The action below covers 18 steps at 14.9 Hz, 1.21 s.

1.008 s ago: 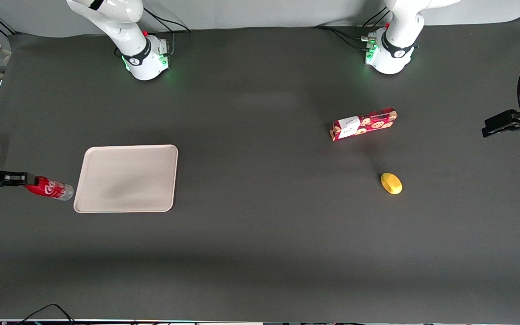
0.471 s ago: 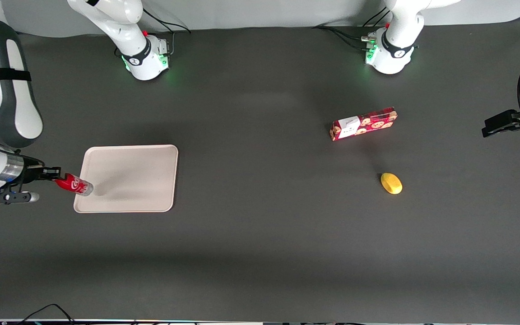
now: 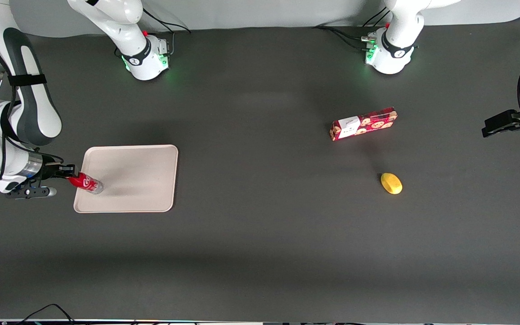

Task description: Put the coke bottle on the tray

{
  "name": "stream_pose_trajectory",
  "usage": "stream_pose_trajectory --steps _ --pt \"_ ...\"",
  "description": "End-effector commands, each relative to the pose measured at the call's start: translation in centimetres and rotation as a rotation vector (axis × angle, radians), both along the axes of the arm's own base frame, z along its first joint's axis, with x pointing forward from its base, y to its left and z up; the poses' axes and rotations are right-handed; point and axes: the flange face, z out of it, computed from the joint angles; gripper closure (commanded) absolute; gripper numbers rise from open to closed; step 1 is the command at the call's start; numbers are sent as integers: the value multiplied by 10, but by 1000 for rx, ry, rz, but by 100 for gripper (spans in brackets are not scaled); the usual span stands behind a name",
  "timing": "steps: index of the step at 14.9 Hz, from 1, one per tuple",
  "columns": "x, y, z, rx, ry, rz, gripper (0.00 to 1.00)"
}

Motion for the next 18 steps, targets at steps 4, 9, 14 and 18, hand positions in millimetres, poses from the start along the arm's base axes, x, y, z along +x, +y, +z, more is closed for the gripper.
stream_pose_trajectory --steps 4,9,14,18 --pt "-10 -12 16 -14 -22 44 0" --pt "-6 -5 30 -22 -44 48 0" --pt "13 12 103 -44 -133 68 0" --pt "28 31 189 -33 -111 75 0"
